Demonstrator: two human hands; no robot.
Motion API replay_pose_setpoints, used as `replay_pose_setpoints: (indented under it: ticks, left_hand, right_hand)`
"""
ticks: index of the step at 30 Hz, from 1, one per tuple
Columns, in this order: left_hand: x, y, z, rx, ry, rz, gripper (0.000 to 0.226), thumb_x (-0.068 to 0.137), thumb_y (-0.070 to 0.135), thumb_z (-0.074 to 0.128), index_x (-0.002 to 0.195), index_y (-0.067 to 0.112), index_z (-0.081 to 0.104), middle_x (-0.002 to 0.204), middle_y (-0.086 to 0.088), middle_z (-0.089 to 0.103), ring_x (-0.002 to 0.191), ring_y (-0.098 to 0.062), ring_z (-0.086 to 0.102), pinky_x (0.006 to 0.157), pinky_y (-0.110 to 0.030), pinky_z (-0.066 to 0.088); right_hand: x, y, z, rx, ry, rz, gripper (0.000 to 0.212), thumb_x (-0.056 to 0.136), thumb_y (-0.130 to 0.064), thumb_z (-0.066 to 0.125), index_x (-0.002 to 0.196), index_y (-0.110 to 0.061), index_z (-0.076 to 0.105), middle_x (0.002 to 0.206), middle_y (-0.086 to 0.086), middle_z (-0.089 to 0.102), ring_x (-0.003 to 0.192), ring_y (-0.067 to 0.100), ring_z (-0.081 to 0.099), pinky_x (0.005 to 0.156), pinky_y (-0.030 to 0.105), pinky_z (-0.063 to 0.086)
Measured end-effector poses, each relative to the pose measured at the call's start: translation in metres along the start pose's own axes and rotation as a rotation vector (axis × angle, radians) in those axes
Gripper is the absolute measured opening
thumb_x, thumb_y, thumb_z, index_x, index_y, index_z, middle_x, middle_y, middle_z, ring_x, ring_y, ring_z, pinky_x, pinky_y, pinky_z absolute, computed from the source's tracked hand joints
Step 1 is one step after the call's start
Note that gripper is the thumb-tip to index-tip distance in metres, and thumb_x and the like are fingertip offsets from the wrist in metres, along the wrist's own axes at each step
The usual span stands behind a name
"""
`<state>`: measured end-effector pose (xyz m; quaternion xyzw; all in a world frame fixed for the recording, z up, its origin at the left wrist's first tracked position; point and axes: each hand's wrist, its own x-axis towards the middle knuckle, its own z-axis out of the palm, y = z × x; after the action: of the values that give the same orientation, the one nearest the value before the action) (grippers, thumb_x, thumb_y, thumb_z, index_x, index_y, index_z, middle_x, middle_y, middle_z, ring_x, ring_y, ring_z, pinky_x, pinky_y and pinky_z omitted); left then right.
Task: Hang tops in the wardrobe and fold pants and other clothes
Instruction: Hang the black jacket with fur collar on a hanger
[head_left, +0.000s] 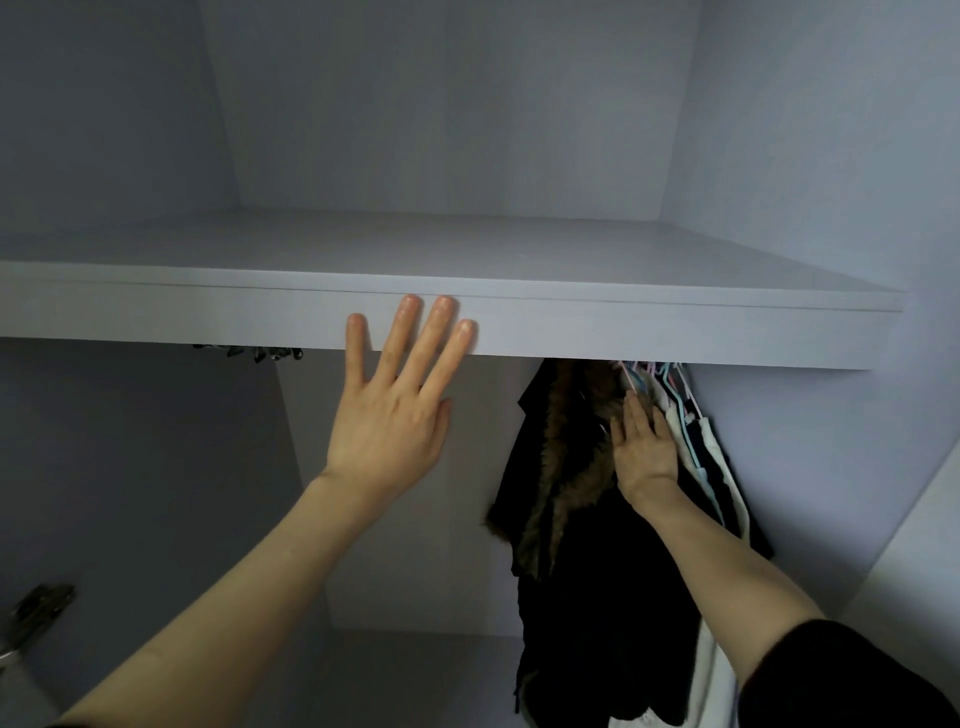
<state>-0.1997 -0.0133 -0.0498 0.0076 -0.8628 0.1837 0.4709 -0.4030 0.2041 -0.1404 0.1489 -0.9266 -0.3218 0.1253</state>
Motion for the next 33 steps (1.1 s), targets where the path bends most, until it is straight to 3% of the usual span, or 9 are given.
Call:
replay_pose_setpoints:
  ticks: [4, 8, 12, 15, 20, 26, 29, 33]
  left_hand:
    - [0.001, -0.001, -0.002, 0.006, -0.042, -0.005, 0.089, 0.083, 0.023, 0.063, 0.149, 0.014, 0.004, 0.155, -0.006, 0.001, 0.144, -0.030, -0.002, 0.110, -0.061, 0.001]
    - [0.000, 0.001, -0.008, 0.000, -0.137, -0.018, 0.091, 0.083, 0.026, 0.063, 0.149, 0.014, 0.002, 0.155, -0.008, -0.002, 0.143, -0.030, -0.005, 0.110, -0.062, 0.001]
    - [-0.004, 0.009, -0.020, -0.089, -0.245, -0.064, 0.092, 0.083, 0.028, 0.063, 0.150, 0.014, 0.001, 0.155, -0.011, -0.007, 0.143, -0.033, -0.007, 0.111, -0.062, 0.003]
    - [-0.019, 0.021, -0.031, -0.234, -0.320, -0.070, 0.082, 0.089, 0.028, 0.054, 0.150, 0.021, 0.001, 0.156, -0.011, -0.010, 0.143, -0.032, -0.011, 0.114, -0.057, 0.006]
    - [-0.074, 0.056, -0.049, -0.521, -0.459, -0.155, 0.062, 0.095, 0.020, 0.047, 0.149, 0.014, 0.018, 0.156, -0.011, 0.015, 0.144, -0.023, -0.008, 0.118, -0.041, 0.006]
    - [-0.143, 0.112, -0.082, -0.924, -0.694, -0.213, 0.049, 0.097, 0.014, 0.044, 0.144, 0.011, 0.032, 0.147, -0.009, 0.035, 0.141, -0.024, 0.023, 0.110, -0.040, 0.030]
    - [-0.173, 0.138, -0.098, -1.094, -0.773, -0.178, 0.045, 0.097, 0.015, 0.045, 0.141, 0.013, 0.038, 0.140, -0.010, 0.044, 0.126, -0.027, 0.045, 0.103, -0.038, 0.039]
    - [-0.220, 0.184, -0.140, -1.306, -0.873, 0.090, 0.035, 0.096, 0.011, 0.046, 0.131, 0.011, 0.050, 0.128, -0.005, 0.057, 0.117, -0.022, 0.054, 0.094, -0.022, 0.036]
  right_hand:
    - [-0.001, 0.002, -0.009, 0.059, -0.090, -0.024, 0.068, 0.096, -0.039, 0.039, 0.152, -0.016, 0.007, 0.156, 0.018, -0.011, 0.141, 0.031, -0.026, 0.114, 0.051, -0.007]
    - [-0.008, 0.004, -0.046, 0.581, -0.142, -0.050, 0.061, 0.097, -0.045, 0.036, 0.150, -0.026, 0.016, 0.159, 0.009, -0.006, 0.144, 0.023, -0.017, 0.112, 0.058, -0.011]
    - [-0.046, 0.003, -0.068, 0.898, -0.023, -0.067, 0.058, 0.098, -0.040, 0.040, 0.150, -0.024, 0.020, 0.159, 0.004, 0.006, 0.146, 0.021, 0.000, 0.116, 0.053, 0.005]
    - [-0.092, 0.001, -0.070, 1.127, 0.006, -0.058, 0.059, 0.097, -0.037, 0.044, 0.149, -0.022, 0.021, 0.154, 0.004, 0.026, 0.140, 0.025, 0.027, 0.112, 0.046, 0.027]
    - [-0.169, 0.011, -0.064, 1.400, -0.101, -0.033, 0.053, 0.097, -0.035, 0.047, 0.146, -0.022, 0.030, 0.133, -0.001, 0.053, 0.123, 0.021, 0.050, 0.102, 0.038, 0.042]
    - [-0.286, 0.007, -0.040, 1.479, -0.170, 0.132, 0.045, 0.097, -0.035, 0.048, 0.139, -0.021, 0.043, 0.126, 0.001, 0.058, 0.111, 0.015, 0.056, 0.087, 0.021, 0.042]
    - [-0.350, -0.001, -0.031, 1.488, -0.223, 0.253, 0.040, 0.097, -0.033, 0.048, 0.134, -0.019, 0.049, 0.124, 0.004, 0.060, 0.109, 0.019, 0.058, 0.091, 0.024, 0.043]
    - [-0.477, -0.013, -0.019, 1.551, -0.272, 0.584, 0.035, 0.096, -0.029, 0.049, 0.128, -0.015, 0.055, 0.119, 0.008, 0.064, 0.105, 0.022, 0.061, 0.096, 0.031, 0.046]
